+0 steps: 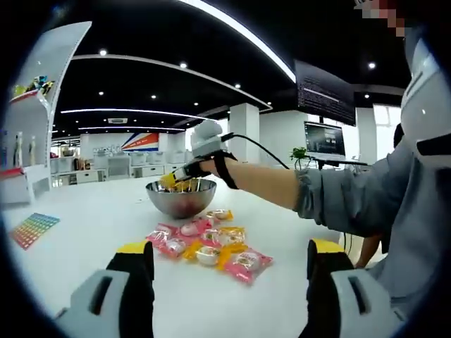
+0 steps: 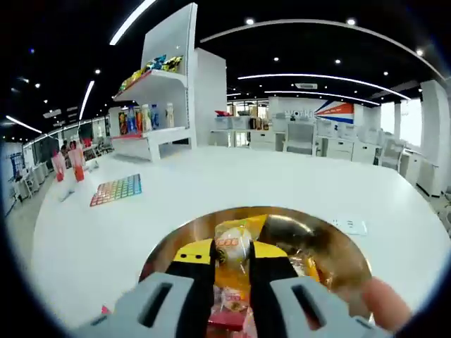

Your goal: Pick up the marshmallows scattered on the table and place them into the bowl on the table

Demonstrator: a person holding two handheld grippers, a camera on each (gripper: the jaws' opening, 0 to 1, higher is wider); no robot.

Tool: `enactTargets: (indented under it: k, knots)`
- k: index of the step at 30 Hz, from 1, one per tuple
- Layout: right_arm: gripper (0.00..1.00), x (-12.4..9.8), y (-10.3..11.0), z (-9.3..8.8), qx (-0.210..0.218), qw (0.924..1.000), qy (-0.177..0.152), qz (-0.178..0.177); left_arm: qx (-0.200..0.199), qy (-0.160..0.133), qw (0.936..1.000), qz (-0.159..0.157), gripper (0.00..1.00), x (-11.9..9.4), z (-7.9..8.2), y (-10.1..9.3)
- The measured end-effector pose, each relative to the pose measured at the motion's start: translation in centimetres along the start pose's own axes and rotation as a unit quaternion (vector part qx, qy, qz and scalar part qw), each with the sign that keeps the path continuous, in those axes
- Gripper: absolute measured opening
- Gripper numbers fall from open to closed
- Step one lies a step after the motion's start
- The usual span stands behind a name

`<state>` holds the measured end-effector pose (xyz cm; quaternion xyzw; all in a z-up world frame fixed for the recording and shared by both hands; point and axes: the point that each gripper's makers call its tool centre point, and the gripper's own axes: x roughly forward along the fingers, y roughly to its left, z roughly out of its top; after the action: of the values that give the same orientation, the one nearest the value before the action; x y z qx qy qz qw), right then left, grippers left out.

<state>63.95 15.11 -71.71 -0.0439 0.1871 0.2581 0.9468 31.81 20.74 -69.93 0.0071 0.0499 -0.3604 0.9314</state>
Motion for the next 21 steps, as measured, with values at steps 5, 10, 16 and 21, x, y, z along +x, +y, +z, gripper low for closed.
enactTargets:
  k: [5, 10, 16, 21]
  knots:
    - [0.21, 0.3, 0.7, -1.7, -0.023, 0.9992, 0.031, 0.009, -0.005, -0.003, 1.0, 0.004, 0.89, -0.1, 0.0, 0.4]
    - [0.27, -0.4, 0.6, -2.1, -0.027, 0.999, 0.036, 0.009, -0.008, -0.008, 0.9999, 0.006, 0.89, -0.1, 0.1, 0.6]
    - [0.32, -1.7, 0.4, -1.9, -0.027, 0.9994, 0.019, 0.005, -0.01, -0.009, 0.9999, 0.005, 0.89, -0.2, 0.0, 0.4]
    - [0.46, -3.4, 0.3, -0.1, -0.035, 0.9991, -0.026, 0.003, -0.01, -0.005, 0.9999, 0.003, 0.89, -0.2, -0.3, 0.1]
